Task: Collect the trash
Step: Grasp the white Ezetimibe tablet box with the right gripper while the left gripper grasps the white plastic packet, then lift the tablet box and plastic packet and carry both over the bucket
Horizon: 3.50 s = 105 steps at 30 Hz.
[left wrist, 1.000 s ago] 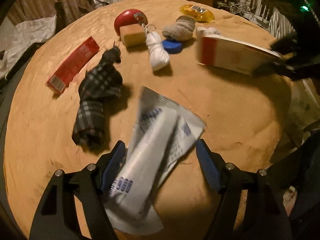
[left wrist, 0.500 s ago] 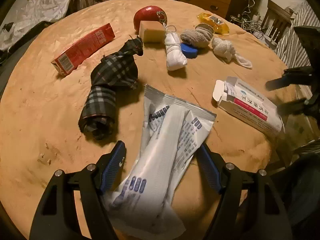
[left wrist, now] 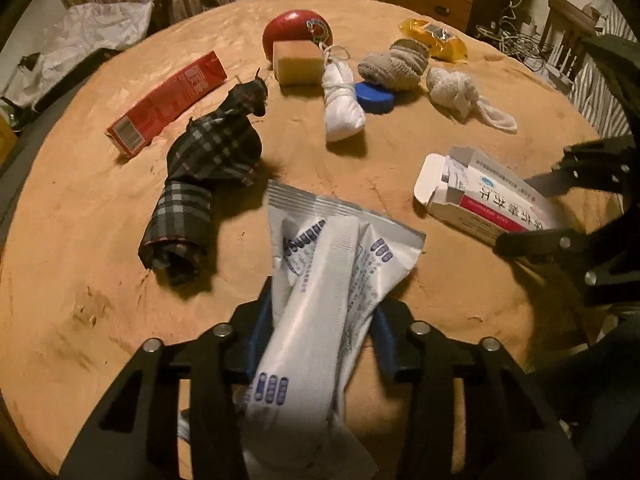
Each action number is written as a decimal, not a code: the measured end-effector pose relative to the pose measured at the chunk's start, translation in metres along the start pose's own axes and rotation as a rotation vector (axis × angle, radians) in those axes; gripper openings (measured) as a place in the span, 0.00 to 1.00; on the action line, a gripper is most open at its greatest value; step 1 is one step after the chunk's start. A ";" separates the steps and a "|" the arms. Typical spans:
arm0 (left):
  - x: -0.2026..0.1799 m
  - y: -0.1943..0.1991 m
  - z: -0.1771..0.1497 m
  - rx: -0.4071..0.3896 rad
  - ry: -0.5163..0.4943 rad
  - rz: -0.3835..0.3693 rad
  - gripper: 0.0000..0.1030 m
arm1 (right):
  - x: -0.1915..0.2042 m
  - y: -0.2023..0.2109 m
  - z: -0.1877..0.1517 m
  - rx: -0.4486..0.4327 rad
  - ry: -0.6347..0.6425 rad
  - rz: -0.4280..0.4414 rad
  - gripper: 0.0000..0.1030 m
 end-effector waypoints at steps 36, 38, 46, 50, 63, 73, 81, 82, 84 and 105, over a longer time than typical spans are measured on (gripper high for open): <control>-0.069 0.192 0.018 -0.599 0.288 0.417 0.35 | 0.015 0.226 -0.081 -0.864 -0.237 -0.176 0.50; -0.069 0.192 0.017 -0.599 0.287 0.415 0.35 | 0.015 0.227 -0.083 -0.863 -0.237 -0.176 0.50; -0.072 0.194 0.018 -0.606 0.280 0.404 0.35 | 0.015 0.228 -0.083 -0.850 -0.242 -0.175 0.50; -0.076 0.195 0.024 -0.611 0.266 0.384 0.35 | 0.006 0.233 -0.082 -0.849 -0.251 -0.183 0.50; -0.154 0.196 0.080 -0.648 0.134 0.201 0.35 | -0.056 0.293 -0.129 -0.846 -0.343 -0.301 0.50; -0.251 0.185 0.128 -0.633 -0.008 -0.011 0.35 | -0.154 0.351 -0.211 -0.800 -0.489 -0.438 0.50; -0.340 0.159 0.151 -0.550 -0.153 -0.171 0.35 | -0.245 0.376 -0.285 -0.672 -0.634 -0.498 0.50; -0.348 0.155 0.152 -0.536 -0.167 -0.186 0.35 | -0.253 0.375 -0.293 -0.654 -0.652 -0.495 0.50; -0.365 0.146 0.155 -0.508 -0.195 -0.217 0.35 | -0.278 0.375 -0.311 -0.609 -0.701 -0.483 0.50; -0.461 0.076 0.171 -0.121 -0.434 -0.404 0.36 | -0.379 0.315 -0.337 -0.099 -0.837 -0.256 0.51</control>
Point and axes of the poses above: each gripper's, at about its wrist camera, not at the fingertips, and y roughly against the way its jaws point, x to its left, z to its top, the point moved 3 cm from there along -y, roughly the way its jaws point, and after that the axes turned 7 degrees about -y, right-handed, at the moved point
